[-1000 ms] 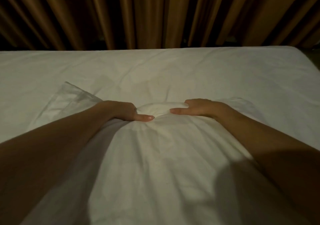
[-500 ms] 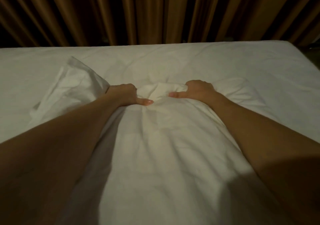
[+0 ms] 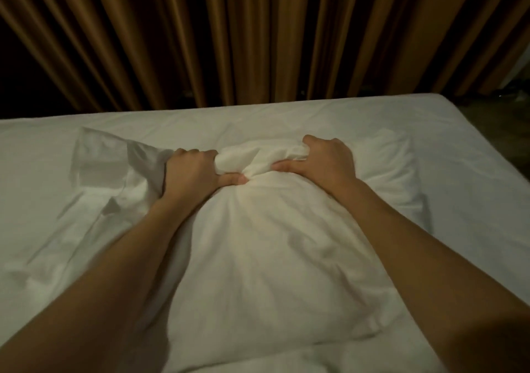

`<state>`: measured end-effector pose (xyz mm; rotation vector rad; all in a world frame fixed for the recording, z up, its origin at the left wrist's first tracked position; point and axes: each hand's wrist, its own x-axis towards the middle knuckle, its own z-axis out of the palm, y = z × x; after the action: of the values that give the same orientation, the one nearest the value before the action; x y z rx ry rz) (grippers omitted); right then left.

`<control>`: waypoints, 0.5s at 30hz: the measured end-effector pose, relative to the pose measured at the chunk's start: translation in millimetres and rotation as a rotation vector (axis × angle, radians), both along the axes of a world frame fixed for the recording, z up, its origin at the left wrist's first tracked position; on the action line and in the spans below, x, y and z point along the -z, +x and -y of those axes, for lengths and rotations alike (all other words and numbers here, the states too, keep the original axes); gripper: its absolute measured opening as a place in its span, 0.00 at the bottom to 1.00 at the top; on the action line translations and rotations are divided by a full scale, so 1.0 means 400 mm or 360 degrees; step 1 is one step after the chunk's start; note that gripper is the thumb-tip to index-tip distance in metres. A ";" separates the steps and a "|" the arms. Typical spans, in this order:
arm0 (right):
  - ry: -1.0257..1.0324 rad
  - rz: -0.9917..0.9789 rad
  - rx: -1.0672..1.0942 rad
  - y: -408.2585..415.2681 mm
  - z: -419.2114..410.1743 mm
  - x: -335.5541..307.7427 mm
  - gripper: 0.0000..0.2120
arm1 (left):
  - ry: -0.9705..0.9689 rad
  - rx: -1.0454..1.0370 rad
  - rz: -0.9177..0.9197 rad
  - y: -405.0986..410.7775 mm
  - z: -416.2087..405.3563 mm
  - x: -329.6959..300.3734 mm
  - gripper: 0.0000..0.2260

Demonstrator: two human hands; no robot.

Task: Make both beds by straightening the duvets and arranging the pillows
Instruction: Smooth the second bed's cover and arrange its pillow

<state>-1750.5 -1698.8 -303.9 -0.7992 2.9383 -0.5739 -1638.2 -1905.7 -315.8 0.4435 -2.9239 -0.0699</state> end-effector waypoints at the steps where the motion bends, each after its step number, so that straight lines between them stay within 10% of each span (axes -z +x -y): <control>1: -0.0005 0.0003 -0.0008 0.019 -0.013 -0.028 0.33 | 0.0019 -0.0004 -0.0021 0.024 -0.013 -0.029 0.38; 15: 0.0306 0.0083 -0.0296 0.300 -0.192 -0.243 0.36 | 0.0013 0.0008 -0.0163 0.371 -0.203 -0.219 0.31</control>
<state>-1630.6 -1621.9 -206.8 -1.0019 2.7766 -0.2896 -1489.9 -1824.6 -228.3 0.4205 -2.8253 -0.1024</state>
